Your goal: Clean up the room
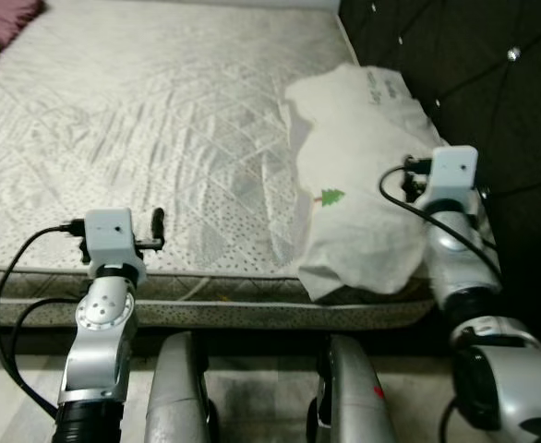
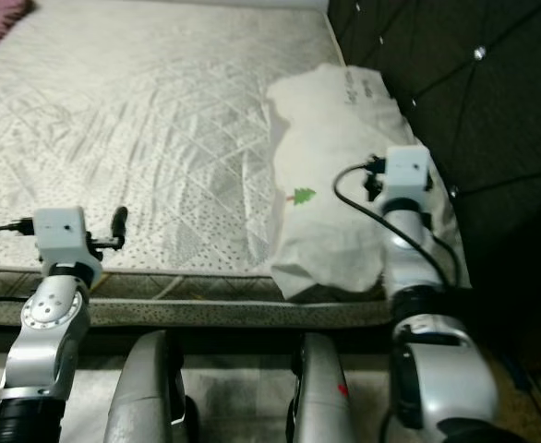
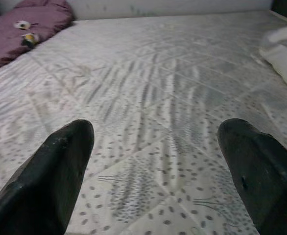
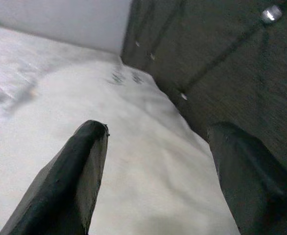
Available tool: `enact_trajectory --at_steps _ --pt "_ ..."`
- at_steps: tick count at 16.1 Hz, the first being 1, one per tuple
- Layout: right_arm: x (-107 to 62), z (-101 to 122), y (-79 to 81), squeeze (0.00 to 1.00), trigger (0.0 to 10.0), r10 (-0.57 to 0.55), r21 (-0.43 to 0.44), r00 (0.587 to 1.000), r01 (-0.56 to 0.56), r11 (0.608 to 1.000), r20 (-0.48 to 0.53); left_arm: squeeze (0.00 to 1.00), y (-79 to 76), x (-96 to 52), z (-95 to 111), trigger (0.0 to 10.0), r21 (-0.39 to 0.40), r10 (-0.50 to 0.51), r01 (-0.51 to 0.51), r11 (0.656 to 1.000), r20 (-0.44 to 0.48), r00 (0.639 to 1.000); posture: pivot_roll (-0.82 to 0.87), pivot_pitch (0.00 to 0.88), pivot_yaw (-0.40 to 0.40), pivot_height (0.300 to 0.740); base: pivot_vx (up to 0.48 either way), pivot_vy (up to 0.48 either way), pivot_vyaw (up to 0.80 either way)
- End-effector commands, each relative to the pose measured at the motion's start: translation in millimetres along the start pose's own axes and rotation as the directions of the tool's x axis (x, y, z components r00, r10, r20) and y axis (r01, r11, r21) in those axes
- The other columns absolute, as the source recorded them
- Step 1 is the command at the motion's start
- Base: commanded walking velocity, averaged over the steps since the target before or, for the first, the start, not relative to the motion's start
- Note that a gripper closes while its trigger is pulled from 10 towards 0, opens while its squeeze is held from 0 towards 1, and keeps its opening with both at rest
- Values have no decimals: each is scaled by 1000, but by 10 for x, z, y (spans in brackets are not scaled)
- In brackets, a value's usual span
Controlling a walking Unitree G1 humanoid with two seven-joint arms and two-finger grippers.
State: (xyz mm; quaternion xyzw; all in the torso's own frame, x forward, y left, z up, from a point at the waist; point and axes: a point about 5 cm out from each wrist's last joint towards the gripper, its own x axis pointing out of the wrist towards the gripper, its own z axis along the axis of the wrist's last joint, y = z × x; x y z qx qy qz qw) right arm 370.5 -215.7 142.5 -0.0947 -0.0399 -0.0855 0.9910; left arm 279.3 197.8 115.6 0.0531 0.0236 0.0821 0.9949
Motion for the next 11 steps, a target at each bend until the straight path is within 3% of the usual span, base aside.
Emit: enact_trajectory --at_steps 1,2,4,5,8,11 --pt "-27 -87 159 1000 10000 49 76 996 -44 996 -68 0 3 -8 -12 10000 -10 15 -15 1000 0 1000 56 0 -34 576 0 0 0" --pt "-58 -202 303 1000 10000 110 106 981 -94 990 -162 0 -7 -14 -17 10000 -13 16 -16 1000 -1 1000 56 0 -38 576 0 0 0" --pt "-232 -575 585 1000 10000 251 246 849 -149 958 -466 0 -48 -21 -22 10000 -37 10 -11 999 -12 1000 45 10 -42 576 0 0 0" --pt "-255 -603 607 1000 10000 260 282 838 -134 950 -479 0 -69 -20 -27 10000 -43 1 -2 999 -11 1000 35 14 -43 576 0 0 0" --pt "-259 -646 458 1000 10000 206 311 844 -49 949 -495 0 -104 32 -45 10000 -52 6 -7 999 -13 1000 20 0 -46 576 0 0 0" --pt "-179 -454 283 1000 10000 151 361 934 -26 932 -322 0 -143 -21 -61 10000 -52 -18 18 998 -14 1000 1 7 -28 576 0 0 0"
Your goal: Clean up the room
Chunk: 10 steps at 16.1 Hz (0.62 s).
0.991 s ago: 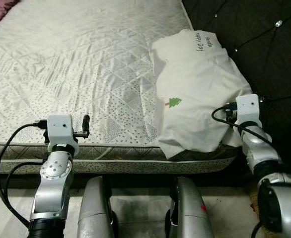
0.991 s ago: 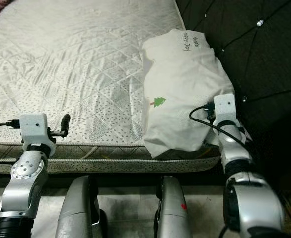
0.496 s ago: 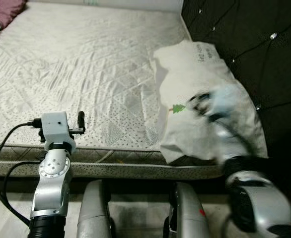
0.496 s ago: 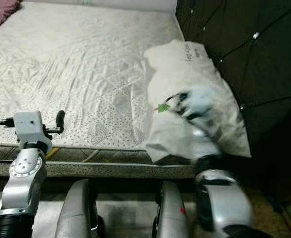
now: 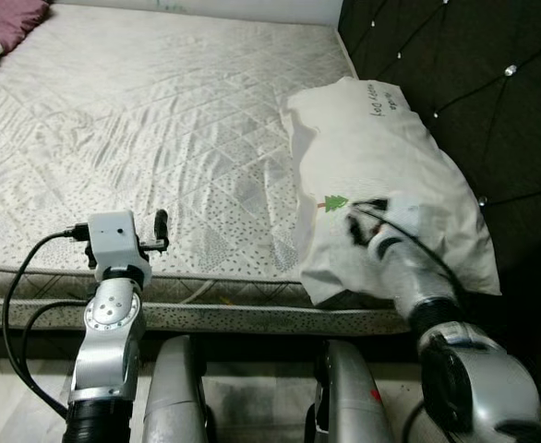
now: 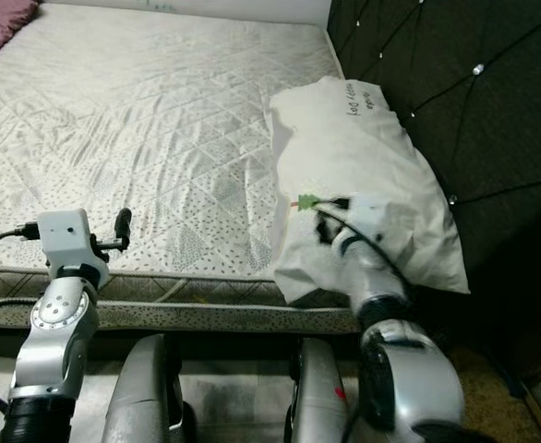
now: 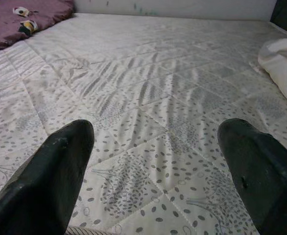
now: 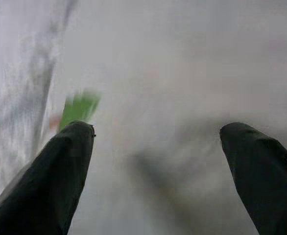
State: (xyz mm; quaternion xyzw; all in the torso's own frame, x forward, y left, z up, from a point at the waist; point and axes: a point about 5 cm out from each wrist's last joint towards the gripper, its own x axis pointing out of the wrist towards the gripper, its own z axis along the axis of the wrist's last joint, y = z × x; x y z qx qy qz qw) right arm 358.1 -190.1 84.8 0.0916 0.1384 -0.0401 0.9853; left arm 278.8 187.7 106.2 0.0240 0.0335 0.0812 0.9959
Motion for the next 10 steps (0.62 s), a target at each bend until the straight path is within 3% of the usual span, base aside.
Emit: enact_trajectory --at_steps 1,3,4,7,8,10 --pt "-95 161 -24 1000 10000 21 -23 987 -18 1000 162 0 -41 -48 5 10000 5 -24 24 1000 2 1000 1 13 -28 576 0 0 0" --pt "-265 160 23 1000 10000 64 -84 966 -44 995 249 0 -41 -105 -3 10000 6 -35 35 999 6 999 1 27 -43 576 0 0 0" --pt "-448 117 89 1000 10000 97 -114 952 -66 991 289 0 -30 -155 -17 10000 -1 -37 37 999 6 999 4 35 -49 576 0 0 0" --pt "-635 50 250 992 10000 185 -166 937 -140 976 297 0 -34 -187 -33 10000 -16 -32 31 999 -11 999 -10 68 -33 576 0 0 0" --pt "-726 61 326 0 10000 228 -166 922 -183 969 315 0 -76 -200 -41 10000 -17 -54 54 998 -20 998 -23 81 -23 576 0 0 0" --pt "-763 130 370 0 10000 212 -149 917 -171 974 339 0 -139 -169 -22 10000 -18 -83 83 996 -19 996 -32 81 -19 596 0 0 0"
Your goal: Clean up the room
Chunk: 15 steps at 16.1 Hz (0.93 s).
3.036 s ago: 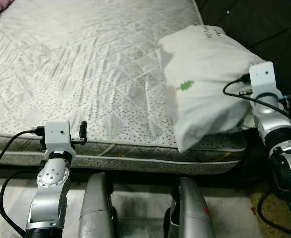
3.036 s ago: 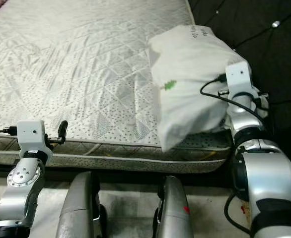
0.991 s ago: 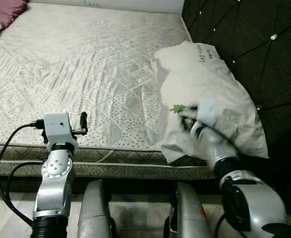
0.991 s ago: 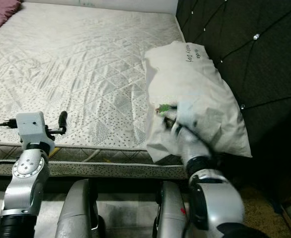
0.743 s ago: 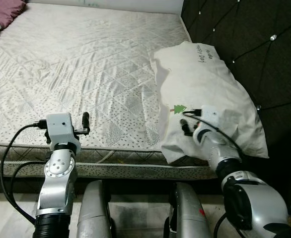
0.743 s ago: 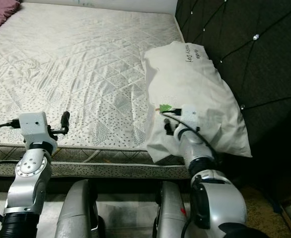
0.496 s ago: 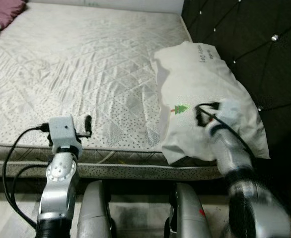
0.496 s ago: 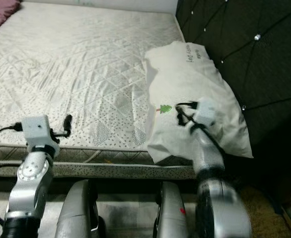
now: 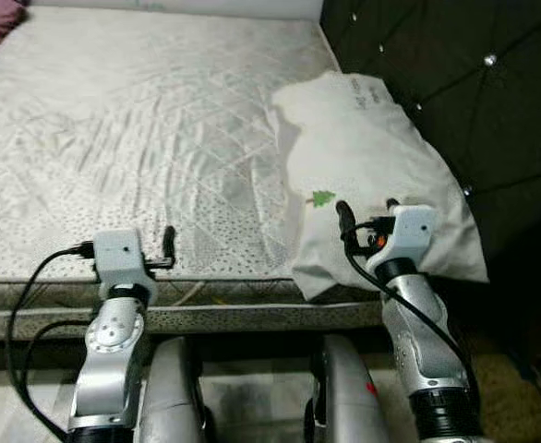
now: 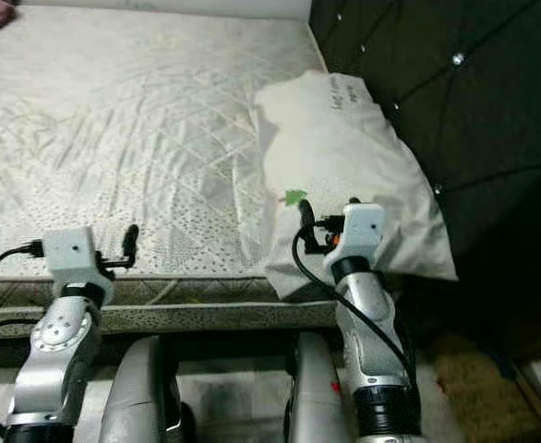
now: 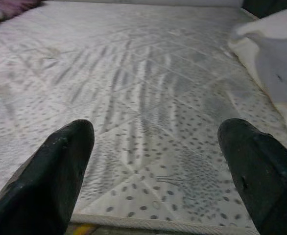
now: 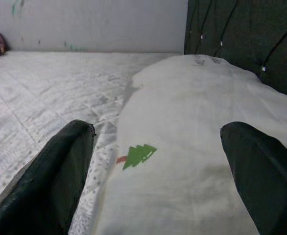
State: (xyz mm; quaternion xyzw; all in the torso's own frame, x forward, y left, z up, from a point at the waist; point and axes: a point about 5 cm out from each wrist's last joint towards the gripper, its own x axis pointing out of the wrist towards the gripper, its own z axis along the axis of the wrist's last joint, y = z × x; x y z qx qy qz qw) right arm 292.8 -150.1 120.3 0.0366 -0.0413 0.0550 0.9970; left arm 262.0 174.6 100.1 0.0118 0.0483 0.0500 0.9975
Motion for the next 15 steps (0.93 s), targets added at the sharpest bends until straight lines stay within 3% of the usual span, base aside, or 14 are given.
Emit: enact_trajectory --at_steps 1,6,10,13,15 --pt "5 132 12 0 10000 -9 9 1000 9 1000 27 0 -49 59 83 10000 -2 -25 25 1000 19 1000 -42 81 -17 606 0 0 0" --pt "12 510 199 0 10000 32 29 994 -35 999 105 0 36 163 99 10000 10 -14 14 1000 25 1000 -75 62 -11 666 0 0 0" --pt "76 533 124 0 10000 -21 33 994 18 999 110 0 -59 321 246 10000 12 -59 58 998 64 996 -86 48 34 711 0 0 0" --pt "-16 445 57 0 10000 -79 28 992 76 997 94 0 -46 333 226 10000 22 -73 71 997 63 995 -105 16 62 740 0 0 0" --pt "-47 292 20 0 10000 -107 42 993 105 994 46 0 -138 348 217 10000 18 -88 87 996 64 994 -83 5 65 740 0 0 0"
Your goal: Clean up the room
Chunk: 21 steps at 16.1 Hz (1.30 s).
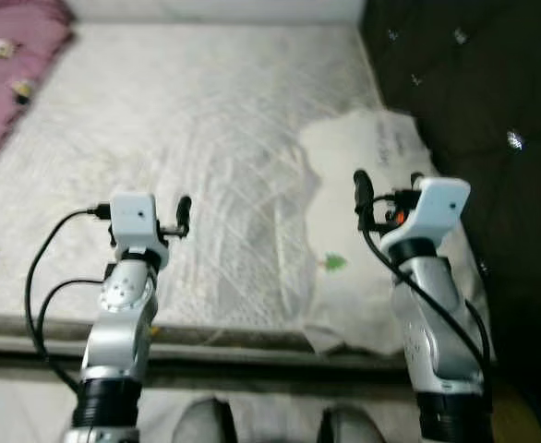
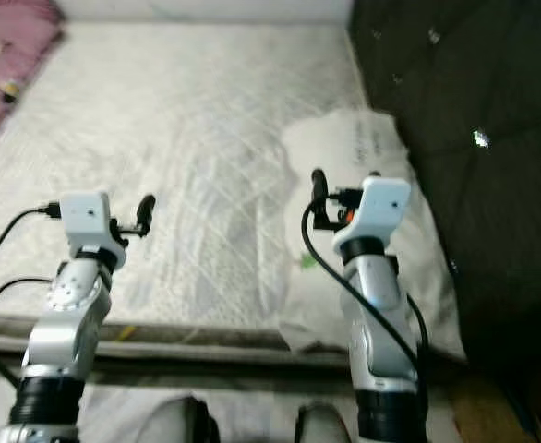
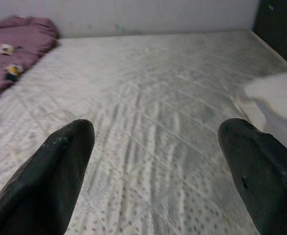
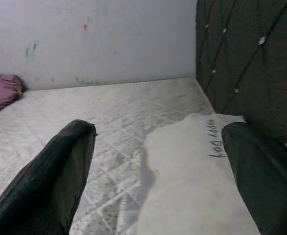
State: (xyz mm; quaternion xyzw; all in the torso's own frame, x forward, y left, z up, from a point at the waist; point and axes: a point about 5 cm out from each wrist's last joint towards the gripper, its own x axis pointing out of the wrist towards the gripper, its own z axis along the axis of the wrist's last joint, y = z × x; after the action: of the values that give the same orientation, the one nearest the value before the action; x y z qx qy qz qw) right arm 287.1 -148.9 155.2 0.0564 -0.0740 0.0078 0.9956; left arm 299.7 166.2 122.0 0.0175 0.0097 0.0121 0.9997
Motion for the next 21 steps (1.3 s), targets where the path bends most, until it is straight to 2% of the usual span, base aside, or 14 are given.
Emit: enact_trajectory --at_steps 1,3,5,6,9,11,14,16,21 --pt "-12 -134 -37 0 10000 -29 16 998 30 999 -51 0 -36 -4 -21 10000 7 -21 21 1000 -6 1000 -64 13 58 740 0 0 0" --pt "-17 -172 -36 0 10000 -39 36 997 41 998 -70 0 -10 -48 -22 10000 5 -11 11 1000 -9 1000 -45 17 47 740 0 0 0" --pt "2 -209 30 0 10000 10 14 996 -9 1000 -91 0 106 -130 -114 10000 17 25 -24 1000 -27 999 -34 40 -8 740 0 0 0" --pt "-7 -221 -6 0 10000 5 12 995 -4 1000 -103 0 134 -156 -141 10000 1 53 -53 999 -32 998 -27 48 -19 740 0 341 0" --pt "-37 -341 -163 0 10000 -50 -20 986 47 999 -161 0 116 -240 -140 10000 -13 57 -58 998 -41 998 -8 71 -31 740 0 480 0" --pt "-76 -396 -137 0 10000 -36 -38 984 30 999 -174 0 129 -305 -192 10000 -12 57 -58 998 -55 997 -11 76 -41 740 0 480 -800" --pt "-105 -417 -87 0 10000 -6 -39 982 -1 999 -191 0 147 -300 -178 10000 -25 75 -76 997 -54 996 -21 79 -36 740 0 480 -535" --pt "-141 -458 -181 0 10000 -45 -59 979 34 998 -199 0 63 -297 -196 10000 -26 41 -43 999 -66 997 -34 88 -19 740 0 480 0" --pt "-138 -511 -166 0 10000 -47 -70 975 32 997 -217 0 77 -253 -143 10000 -23 37 -38 999 -55 998 -21 91 -18 740 0 480 0"
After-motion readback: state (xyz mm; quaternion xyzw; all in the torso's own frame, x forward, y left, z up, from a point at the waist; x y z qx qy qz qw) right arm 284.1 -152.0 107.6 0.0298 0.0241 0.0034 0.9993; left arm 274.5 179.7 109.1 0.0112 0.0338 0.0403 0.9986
